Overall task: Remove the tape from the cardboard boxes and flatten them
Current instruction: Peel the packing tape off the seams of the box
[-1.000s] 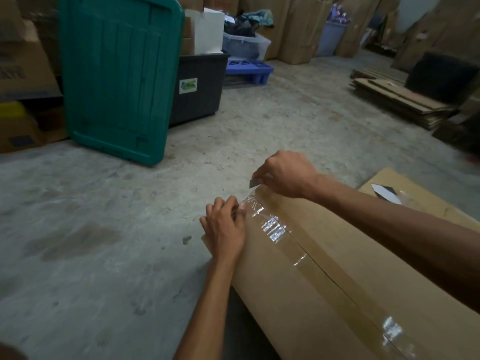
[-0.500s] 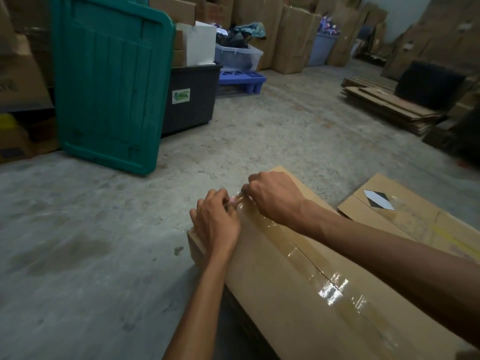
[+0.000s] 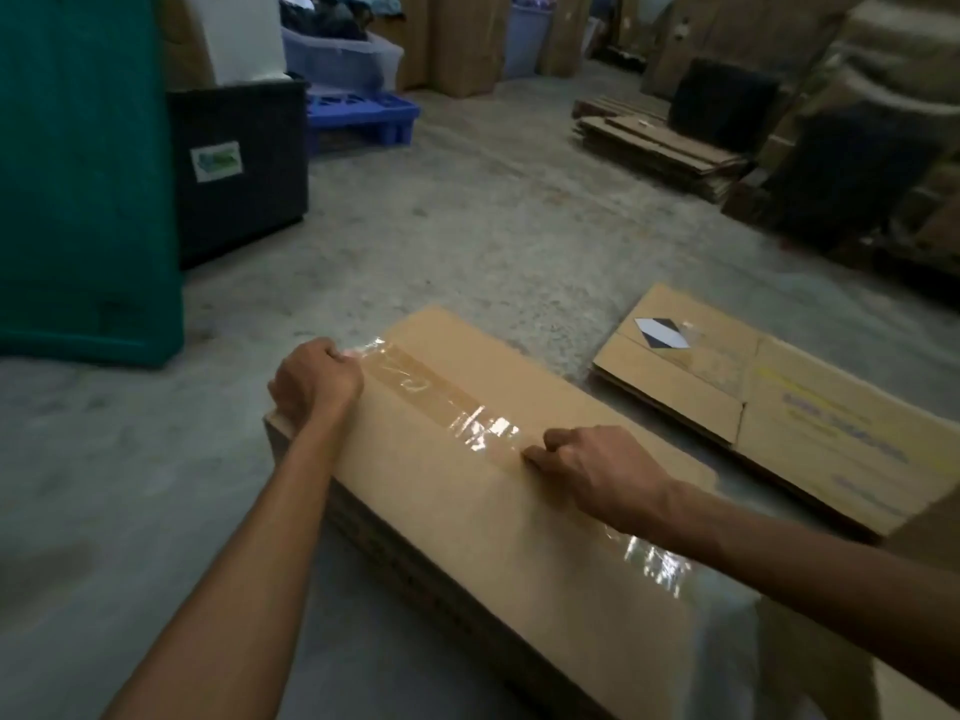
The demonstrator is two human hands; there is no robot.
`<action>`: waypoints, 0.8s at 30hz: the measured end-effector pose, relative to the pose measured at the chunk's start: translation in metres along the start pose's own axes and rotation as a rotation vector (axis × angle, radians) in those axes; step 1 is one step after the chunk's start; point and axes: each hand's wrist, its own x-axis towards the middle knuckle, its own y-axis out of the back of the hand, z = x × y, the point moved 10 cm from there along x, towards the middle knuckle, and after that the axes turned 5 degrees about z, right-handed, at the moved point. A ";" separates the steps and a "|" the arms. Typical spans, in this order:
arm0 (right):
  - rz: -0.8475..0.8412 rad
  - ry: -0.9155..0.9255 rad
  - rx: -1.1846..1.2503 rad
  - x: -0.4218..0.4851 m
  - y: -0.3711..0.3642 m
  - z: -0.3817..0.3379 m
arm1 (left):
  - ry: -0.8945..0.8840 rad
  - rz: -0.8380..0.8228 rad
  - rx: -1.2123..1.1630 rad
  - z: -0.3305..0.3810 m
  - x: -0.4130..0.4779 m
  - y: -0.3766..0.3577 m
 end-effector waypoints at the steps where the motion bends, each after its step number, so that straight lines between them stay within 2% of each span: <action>1: -0.007 -0.012 -0.018 -0.006 -0.005 0.005 | -0.002 -0.001 0.051 0.000 0.000 -0.003; 3: -0.044 -0.083 -0.031 -0.016 -0.014 0.013 | -0.035 0.025 0.161 0.010 -0.015 -0.013; 5: -0.047 -0.149 -0.030 -0.019 -0.014 0.014 | -0.152 0.064 0.157 0.035 -0.046 -0.017; 8: -0.064 -0.177 -0.056 -0.019 -0.011 0.012 | -0.478 -0.132 0.120 0.081 -0.125 -0.055; 10: -0.079 -0.163 -0.066 -0.023 -0.004 0.014 | -0.587 -0.235 0.195 0.087 -0.163 -0.080; 14: -0.105 -0.062 -0.126 -0.053 -0.002 0.015 | -0.563 -0.264 0.250 0.078 -0.155 -0.090; 20: -0.119 -0.161 -0.084 -0.153 0.000 0.043 | -0.622 -0.245 0.298 0.080 -0.163 -0.095; 24: -0.082 -0.239 -0.053 -0.175 -0.014 0.045 | -0.624 -0.223 0.345 0.083 -0.165 -0.094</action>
